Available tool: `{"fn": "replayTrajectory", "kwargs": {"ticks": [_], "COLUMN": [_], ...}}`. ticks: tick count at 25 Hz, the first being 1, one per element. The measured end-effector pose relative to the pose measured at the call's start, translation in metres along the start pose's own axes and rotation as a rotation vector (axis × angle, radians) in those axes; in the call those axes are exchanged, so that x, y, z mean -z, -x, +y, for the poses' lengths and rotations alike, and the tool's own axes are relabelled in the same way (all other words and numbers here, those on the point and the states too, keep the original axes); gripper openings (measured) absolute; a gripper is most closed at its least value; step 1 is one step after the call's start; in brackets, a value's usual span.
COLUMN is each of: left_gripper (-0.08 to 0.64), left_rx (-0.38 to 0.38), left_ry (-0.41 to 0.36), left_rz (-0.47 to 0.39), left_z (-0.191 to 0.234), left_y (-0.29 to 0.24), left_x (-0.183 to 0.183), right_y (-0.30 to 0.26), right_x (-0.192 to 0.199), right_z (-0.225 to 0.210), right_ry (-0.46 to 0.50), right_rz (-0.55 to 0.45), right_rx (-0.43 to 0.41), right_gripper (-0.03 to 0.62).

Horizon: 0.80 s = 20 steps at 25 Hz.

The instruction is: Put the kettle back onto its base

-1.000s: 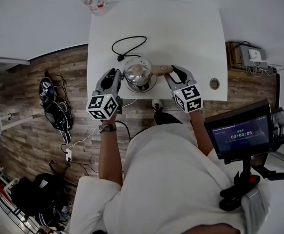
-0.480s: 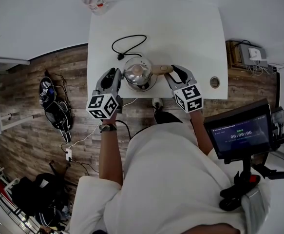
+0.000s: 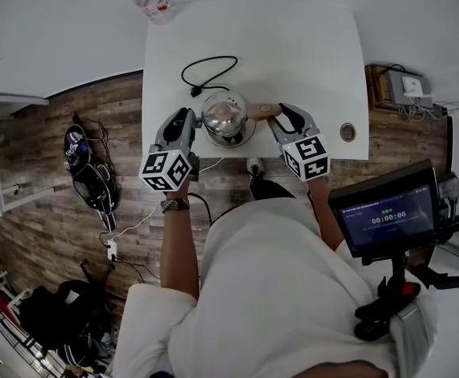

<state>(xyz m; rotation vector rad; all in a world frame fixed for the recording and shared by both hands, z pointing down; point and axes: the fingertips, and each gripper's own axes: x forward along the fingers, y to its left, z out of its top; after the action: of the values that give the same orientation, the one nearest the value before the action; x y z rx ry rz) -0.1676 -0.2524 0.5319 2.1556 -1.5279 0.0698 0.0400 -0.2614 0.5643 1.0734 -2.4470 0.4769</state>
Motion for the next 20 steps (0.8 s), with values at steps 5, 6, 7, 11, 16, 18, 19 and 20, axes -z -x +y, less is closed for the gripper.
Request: {"fn": "replayTrajectory", "kwargs": {"ticks": [5, 6, 7, 11, 16, 18, 19, 20], "left_gripper": [0.066, 0.066, 0.064, 0.066, 0.066, 0.071, 0.091, 0.109], "left_rx": [-0.003, -0.006, -0.010, -0.012, -0.004, -0.008, -0.016, -0.026], "left_ry": [0.015, 0.018, 0.021, 0.024, 0.030, 0.018, 0.012, 0.007], "left_rz": [0.003, 0.008, 0.012, 0.013, 0.001, 0.002, 0.007, 0.016], "left_z": [0.003, 0.003, 0.004, 0.004, 0.002, 0.002, 0.004, 0.007], "left_y": [-0.002, -0.002, -0.003, -0.004, 0.018, 0.023, 0.024, 0.024], "left_x": [0.002, 0.004, 0.006, 0.008, 0.011, 0.011, 0.012, 0.013], "right_y": [-0.001, -0.001, -0.001, -0.002, 0.010, 0.012, 0.011, 0.011], "right_x": [0.003, 0.006, 0.008, 0.011, 0.013, 0.013, 0.014, 0.015], "right_z": [0.001, 0.001, 0.002, 0.002, 0.019, 0.022, 0.022, 0.022], "right_ry": [0.009, 0.013, 0.017, 0.015, -0.003, -0.027, -0.042, -0.055], "right_rz": [0.010, 0.015, 0.020, 0.025, -0.002, -0.009, -0.008, -0.003], "right_rx": [0.000, 0.000, -0.001, -0.006, -0.006, -0.012, -0.018, -0.025], "right_gripper": [0.147, 0.147, 0.147, 0.149, 0.149, 0.153, 0.157, 0.167]}}
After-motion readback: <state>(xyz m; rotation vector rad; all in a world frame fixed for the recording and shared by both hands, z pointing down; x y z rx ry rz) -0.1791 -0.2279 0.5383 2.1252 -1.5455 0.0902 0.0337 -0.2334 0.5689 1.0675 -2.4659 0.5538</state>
